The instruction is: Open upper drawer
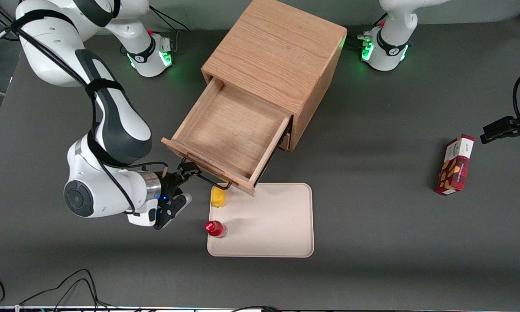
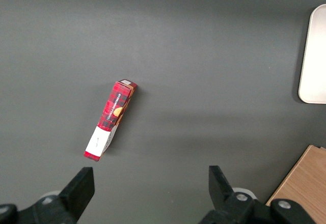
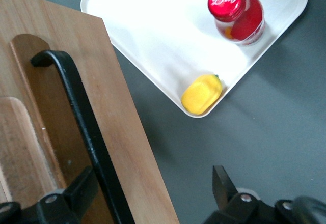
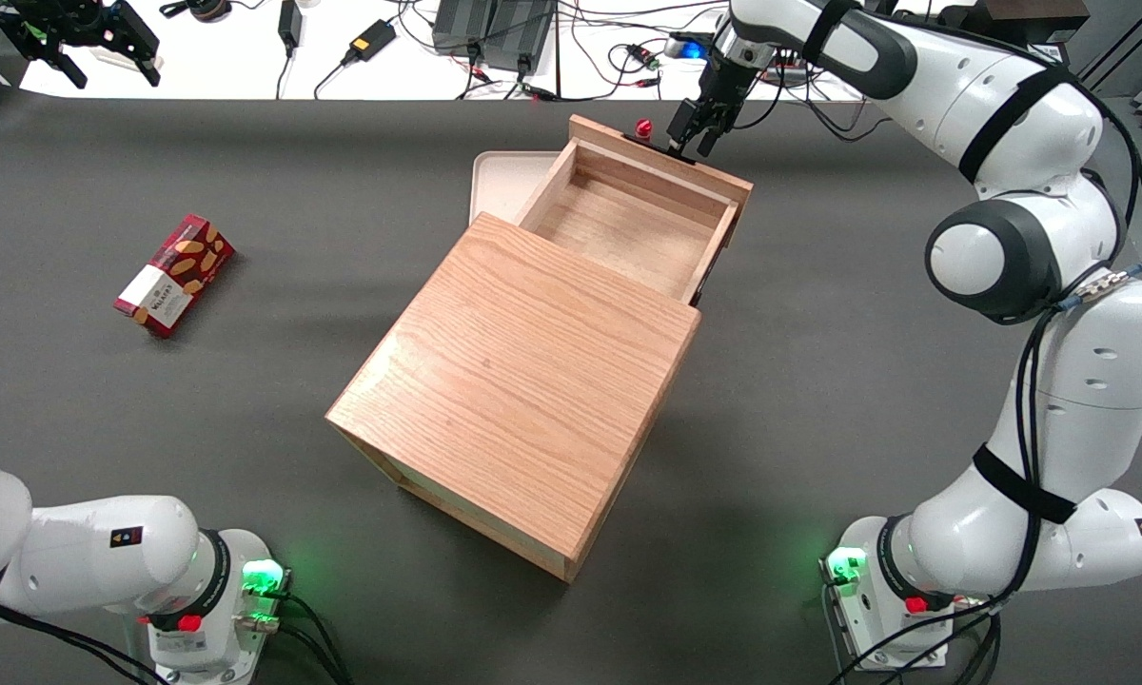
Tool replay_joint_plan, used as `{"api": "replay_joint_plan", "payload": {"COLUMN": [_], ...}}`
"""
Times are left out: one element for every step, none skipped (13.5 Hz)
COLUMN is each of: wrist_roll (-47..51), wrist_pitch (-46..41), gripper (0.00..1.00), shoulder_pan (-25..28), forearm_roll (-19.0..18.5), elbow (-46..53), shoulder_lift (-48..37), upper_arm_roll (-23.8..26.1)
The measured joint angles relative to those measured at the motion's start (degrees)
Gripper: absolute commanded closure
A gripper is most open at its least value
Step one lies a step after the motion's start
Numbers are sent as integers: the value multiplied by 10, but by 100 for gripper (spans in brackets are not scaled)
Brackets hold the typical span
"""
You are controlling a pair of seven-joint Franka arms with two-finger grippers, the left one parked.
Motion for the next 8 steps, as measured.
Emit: {"api": "replay_joint_plan", "payload": {"wrist_roll": [0,0,0,0,0,0,0,1], "wrist_pitch": [-5,-12,-18,-21,-30,-41,-55,-75], "gripper": [0,0,0,0,0,0,0,0], "shoulder_pan": [0,0,0,-1,-1,-1,-1,-2], "forearm_roll": [0,0,-1,-4,-14,-27,-44,-65], "elbow": [8,19,30,39,46,50,50,50], "shoulder_lift": [0,-2,-10,-25,-47,-74,-104,-133], "upper_arm_roll": [0,0,0,0,-2,-7,-10,-13]}}
